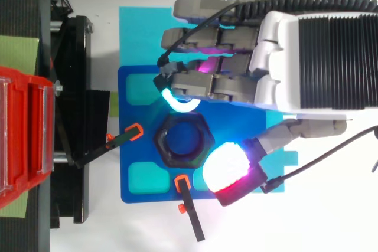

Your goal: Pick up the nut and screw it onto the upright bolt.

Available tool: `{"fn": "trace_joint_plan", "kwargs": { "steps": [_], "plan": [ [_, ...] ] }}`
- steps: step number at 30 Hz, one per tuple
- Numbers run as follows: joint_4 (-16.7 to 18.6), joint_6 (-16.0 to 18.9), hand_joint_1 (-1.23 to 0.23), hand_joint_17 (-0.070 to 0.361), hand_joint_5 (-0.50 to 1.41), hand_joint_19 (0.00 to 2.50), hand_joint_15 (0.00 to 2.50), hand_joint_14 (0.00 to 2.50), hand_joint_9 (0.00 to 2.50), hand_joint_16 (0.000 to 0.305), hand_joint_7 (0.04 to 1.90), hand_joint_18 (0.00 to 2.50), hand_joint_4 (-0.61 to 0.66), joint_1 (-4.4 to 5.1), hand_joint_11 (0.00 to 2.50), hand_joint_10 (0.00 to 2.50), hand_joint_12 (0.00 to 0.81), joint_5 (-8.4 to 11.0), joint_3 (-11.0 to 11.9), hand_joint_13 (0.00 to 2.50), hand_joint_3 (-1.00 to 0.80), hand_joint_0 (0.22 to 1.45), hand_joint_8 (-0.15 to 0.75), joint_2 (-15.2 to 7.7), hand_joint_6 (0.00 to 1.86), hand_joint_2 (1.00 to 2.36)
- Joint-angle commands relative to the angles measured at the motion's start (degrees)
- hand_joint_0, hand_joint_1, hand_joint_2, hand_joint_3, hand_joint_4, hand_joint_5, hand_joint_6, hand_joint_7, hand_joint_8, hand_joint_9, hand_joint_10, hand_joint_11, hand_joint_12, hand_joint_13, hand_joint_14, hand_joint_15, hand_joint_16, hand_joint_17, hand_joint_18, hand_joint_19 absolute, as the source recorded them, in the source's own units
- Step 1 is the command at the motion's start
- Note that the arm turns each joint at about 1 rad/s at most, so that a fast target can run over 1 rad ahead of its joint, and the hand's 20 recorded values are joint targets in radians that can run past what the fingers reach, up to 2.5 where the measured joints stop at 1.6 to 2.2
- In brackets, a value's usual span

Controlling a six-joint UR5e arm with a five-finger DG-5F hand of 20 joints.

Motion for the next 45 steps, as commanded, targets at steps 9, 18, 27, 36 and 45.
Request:
{"fn": "trace_joint_plan", "kwargs": {
  "steps": [9, 18, 27, 36, 45],
  "plan": [
    [0.09, 0.0, -0.16, 0.048, 0.06, 0.0, 0.0, 0.0, 1.1, 0.021, 1.44, 0.45, 0.16, -1.12, 0.0, 0.0, 0.216, -1.08, 0.09, 0.73, -0.5, 0.55, 0.259, 0.1, 0.51, 1.0],
    [0.0, 0.0, -0.13, 0.052, -0.01, 0.0, 0.0, 0.0, 1.05, 0.023, 1.26, 0.41, 0.21, -1.92, 0.0, 0.0, 0.231, -2.14, 1.84, 0.7, -0.5, 0.55, 0.27, 0.1, 0.51, 1.0],
    [0.53, 0.0, -0.12, 0.056, -0.04, 0.0, 0.0, 0.0, 0.99, 0.025, 1.17, 0.39, 0.22, -1.56, 0.0, 0.0, 0.245, -2.22, 2.11, 0.68, -0.5, 0.54, 0.269, 0.1, 0.5, 1.0],
    [0.79, -0.09, -0.11, 0.063, -0.08, 0.0, 0.0, 0.0, 0.91, 0.028, 0.87, 0.37, 0.25, -0.69, 0.0, 0.0, 0.262, -1.78, 4.04, 0.65, -0.5, 0.54, 0.246, 0.01, 0.5, 1.0],
    [2.9, -0.35, -0.07, 0.072, -0.11, 0.0, 0.0, 0.0, 0.8, 0.032, 0.71, 0.29, 0.22, 0.9, 0.0, 0.0, 0.272, -1.52, 3.95, 0.54, -0.5, 0.53, 0.227, -0.08, 0.5, 1.0]
  ]
}}
